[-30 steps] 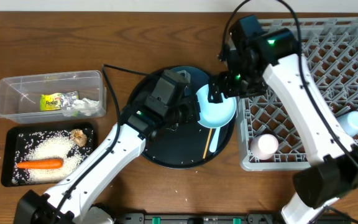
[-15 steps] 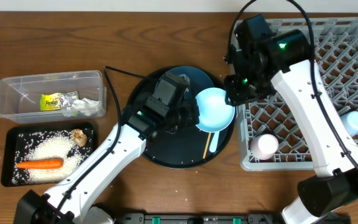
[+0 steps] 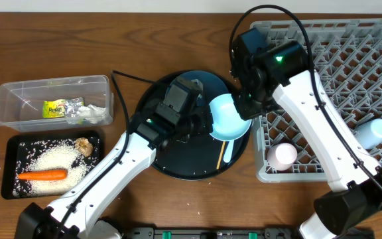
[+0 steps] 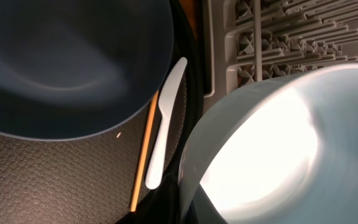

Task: Sort waste into correct bins and load items into the dishwasher rack

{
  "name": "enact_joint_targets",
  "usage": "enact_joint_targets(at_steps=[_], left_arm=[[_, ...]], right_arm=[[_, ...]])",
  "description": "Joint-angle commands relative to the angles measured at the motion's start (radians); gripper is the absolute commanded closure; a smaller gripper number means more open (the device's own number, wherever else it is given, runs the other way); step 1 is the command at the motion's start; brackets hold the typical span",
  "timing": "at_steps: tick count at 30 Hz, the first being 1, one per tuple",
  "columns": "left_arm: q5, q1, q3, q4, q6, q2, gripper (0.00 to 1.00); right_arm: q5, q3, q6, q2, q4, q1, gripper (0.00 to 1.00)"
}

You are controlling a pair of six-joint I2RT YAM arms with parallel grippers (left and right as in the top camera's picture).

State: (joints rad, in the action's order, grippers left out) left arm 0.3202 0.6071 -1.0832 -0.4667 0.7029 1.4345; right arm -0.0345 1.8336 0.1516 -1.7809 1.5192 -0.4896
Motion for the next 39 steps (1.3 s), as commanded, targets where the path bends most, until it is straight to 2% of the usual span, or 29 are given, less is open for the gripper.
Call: enact_joint_targets(at_steps=[1,10,15,24,35,36,38,39], left_arm=[[0.009,0.001,-0.011,-0.003,-0.013,-0.017,0.94],[0.014,0.0,-0.013,0.023,-0.013,-0.041,0.94],[0.085,0.0,-0.015,0.084,-0.013,-0.117,0.9],[0.133,0.001,-0.015,0.081,-0.013,-0.181,0.9],[0.087,0.001,-0.015,0.005,-0.04,-0.154,0.91],[0.087,0.001,-0.015,0.004,-0.04,-0.15,0.91],[0.087,0.001,-0.015,0.005,-0.039,-0.149,0.91],[0.087,0.001,-0.015,0.005,-0.039,-0.15,0.9]], right_arm=[[-0.044,-0.007,0.013,0.01,-0.003,-0.005,0.99],[-0.043,-0.007,0.055,0.01,-0.004,-0.006,0.99],[-0.035,-0.007,0.057,0.01,-0.01,-0.005,0.99],[-0.021,-0.007,0.062,0.01,-0.027,-0.005,0.99],[-0.021,0.011,0.069,0.01,-0.028,-0.005,0.99],[-0.021,0.015,0.069,0.01,-0.027,-0.005,0.97],[-0.017,0.018,0.069,0.01,-0.027,-0.005,0.86],[-0.017,0.018,0.069,0.01,-0.027,-0.005,0.71]])
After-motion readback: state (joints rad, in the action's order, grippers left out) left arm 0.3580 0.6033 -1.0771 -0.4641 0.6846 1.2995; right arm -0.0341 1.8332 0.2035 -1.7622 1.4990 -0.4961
